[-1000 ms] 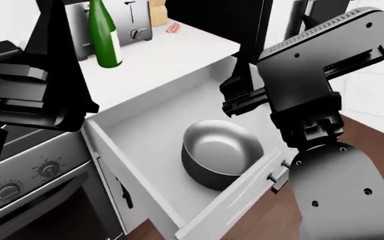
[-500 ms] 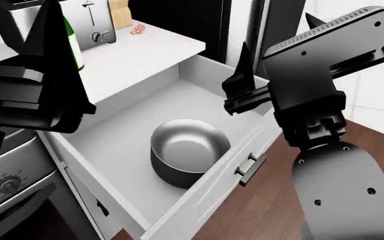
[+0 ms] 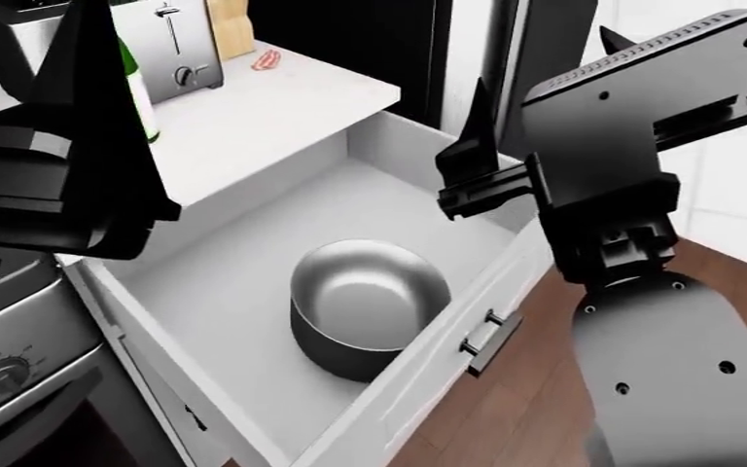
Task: Close the right drawer.
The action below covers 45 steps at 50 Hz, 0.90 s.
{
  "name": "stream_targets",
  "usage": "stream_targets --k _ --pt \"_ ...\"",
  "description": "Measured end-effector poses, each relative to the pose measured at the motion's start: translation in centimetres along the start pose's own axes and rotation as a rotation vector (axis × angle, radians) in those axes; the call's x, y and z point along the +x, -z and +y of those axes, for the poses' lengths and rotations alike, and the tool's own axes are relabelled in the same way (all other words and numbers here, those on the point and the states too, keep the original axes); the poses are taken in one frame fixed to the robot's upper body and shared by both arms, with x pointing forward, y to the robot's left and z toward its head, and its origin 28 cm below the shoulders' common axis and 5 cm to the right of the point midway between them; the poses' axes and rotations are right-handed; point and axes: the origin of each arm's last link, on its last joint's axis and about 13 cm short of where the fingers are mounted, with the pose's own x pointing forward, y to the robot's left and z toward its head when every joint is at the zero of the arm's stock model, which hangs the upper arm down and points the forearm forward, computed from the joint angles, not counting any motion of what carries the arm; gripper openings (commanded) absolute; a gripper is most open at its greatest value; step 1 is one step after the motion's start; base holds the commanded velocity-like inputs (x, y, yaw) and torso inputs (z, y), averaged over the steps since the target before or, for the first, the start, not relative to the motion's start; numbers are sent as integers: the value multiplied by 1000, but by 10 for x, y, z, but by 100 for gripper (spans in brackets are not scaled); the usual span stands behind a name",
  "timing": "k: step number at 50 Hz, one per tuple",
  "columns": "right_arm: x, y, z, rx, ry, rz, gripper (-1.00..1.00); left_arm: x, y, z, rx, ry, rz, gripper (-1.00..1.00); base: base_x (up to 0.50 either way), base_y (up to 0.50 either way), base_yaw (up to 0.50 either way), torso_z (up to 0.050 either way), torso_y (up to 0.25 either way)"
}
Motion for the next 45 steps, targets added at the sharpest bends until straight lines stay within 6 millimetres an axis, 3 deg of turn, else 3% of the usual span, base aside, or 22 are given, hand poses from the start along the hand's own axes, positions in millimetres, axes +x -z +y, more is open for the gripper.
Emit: stream_targets --k 24,45 --pt "0 1 -1 18 12 0 100 0 -2 1 -2 -8 -9 100 297 -337 0 0 1" --pt "-2 1 -2 36 25 -3 100 -1 -2 1 -5 -7 -13 100 5 -4 0 0 0"
